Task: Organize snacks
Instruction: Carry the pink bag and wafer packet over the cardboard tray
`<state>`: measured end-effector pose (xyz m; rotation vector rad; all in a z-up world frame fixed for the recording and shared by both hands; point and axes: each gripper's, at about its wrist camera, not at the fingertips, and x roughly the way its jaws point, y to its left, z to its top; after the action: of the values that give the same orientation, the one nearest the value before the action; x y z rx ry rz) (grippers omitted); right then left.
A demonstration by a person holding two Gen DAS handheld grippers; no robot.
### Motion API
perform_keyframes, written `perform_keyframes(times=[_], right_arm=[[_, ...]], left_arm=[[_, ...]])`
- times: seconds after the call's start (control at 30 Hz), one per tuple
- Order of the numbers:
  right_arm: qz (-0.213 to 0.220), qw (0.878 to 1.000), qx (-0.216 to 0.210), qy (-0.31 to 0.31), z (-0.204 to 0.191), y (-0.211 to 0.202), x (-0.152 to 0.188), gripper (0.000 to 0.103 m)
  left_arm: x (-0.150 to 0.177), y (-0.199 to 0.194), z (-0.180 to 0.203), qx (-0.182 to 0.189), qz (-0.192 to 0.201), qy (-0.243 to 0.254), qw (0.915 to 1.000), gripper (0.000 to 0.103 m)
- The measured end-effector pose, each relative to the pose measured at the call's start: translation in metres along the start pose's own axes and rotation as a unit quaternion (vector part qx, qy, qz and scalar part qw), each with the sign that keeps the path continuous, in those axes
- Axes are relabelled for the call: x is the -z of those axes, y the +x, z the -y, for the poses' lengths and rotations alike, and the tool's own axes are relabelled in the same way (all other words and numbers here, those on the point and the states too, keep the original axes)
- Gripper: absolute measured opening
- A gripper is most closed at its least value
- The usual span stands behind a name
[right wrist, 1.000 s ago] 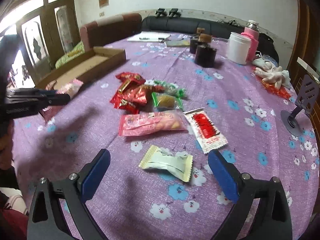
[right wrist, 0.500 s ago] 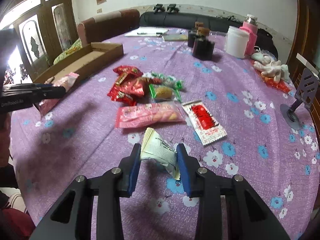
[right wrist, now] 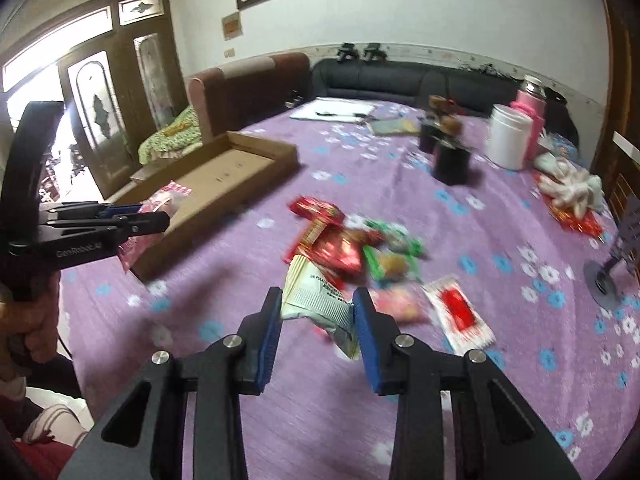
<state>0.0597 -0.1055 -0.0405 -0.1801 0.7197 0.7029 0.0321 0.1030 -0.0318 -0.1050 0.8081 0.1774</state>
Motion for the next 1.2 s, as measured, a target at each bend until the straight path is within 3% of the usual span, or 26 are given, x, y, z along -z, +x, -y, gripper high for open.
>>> perform_keyframes(times=[0.67, 0.93, 1.2], right_arm=[[0.017, 0.989, -0.143, -0.025, -0.113, 0.081, -0.092, 0.035], [-0.001, 0.988, -0.152, -0.030, -0.137, 0.127, -0.116, 0.035], [-0.030, 0.989, -0.134, -0.056, -0.157, 0.159, -0.115, 0.035]], left_arm=[[-0.020, 0.003, -0.105, -0.098, 0.025, -0.056, 0.9933, 0.026], [-0.033, 0.026, -0.139, -0.113, 0.018, -0.074, 0.9907, 0.026], [-0.041, 0.053, -0.144, -0.121, 0.001, -0.073, 0.9899, 0.026]])
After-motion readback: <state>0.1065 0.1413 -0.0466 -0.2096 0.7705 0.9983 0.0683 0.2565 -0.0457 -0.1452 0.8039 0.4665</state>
